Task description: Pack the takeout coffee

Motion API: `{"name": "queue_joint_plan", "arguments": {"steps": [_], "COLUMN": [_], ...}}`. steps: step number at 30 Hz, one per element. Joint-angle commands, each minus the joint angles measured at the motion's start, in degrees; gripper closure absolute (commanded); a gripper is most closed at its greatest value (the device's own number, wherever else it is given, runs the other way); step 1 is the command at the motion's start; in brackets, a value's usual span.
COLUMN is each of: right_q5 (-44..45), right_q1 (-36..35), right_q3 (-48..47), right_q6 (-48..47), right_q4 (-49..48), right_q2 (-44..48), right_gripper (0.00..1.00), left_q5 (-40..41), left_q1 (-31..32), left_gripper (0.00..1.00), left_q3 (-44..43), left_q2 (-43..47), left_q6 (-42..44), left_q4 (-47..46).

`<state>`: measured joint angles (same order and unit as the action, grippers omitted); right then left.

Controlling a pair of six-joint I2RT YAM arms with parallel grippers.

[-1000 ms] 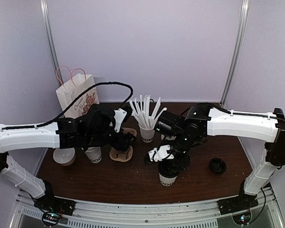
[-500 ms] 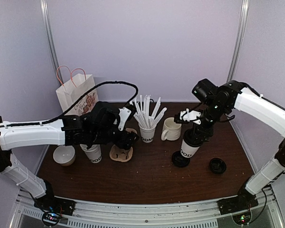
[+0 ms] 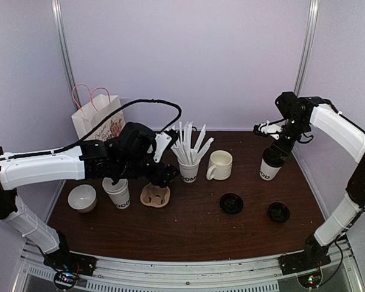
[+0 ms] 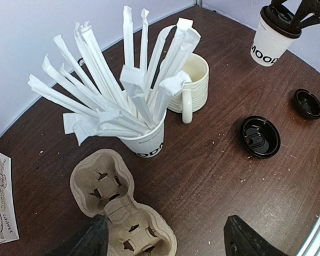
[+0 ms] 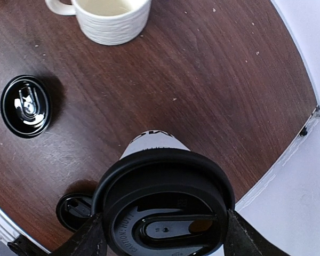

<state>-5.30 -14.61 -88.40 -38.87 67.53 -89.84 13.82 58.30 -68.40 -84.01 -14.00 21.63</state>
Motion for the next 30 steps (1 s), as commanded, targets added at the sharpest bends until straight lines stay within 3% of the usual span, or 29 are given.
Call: {"name": "queue_joint_plan", "arguments": {"steps": [1,18,25,30], "right_q5": [-0.2,-1.1,-2.8,-3.7], "right_q1": [4.5,9.3,9.8,9.8], "right_q3": [-1.7,2.3,2.5,-0.2], "right_q6": [0.5,1.8,2.7,2.9], "right_q4": [-2.6,-9.0,-8.4,-4.9], "right_q2": [-4.0,-9.0,-7.3,-3.3], "right_gripper": [0.30,0.25,0.01,0.01], "left_q5": [0.0,5.4,6.0,13.8], "left_q1": [-0.4,-0.8,-0.8,-0.9], "left_gripper": [0.22,0.22,0.23,0.23], "left_q3": [-1.1,1.8,1.5,-6.4], "left_q2": [0.5,4.9,5.7,5.5], "left_q6": [1.4,-0.2,-0.3,2.2], "left_q4": [1.3,8.0,9.7,25.2]}}
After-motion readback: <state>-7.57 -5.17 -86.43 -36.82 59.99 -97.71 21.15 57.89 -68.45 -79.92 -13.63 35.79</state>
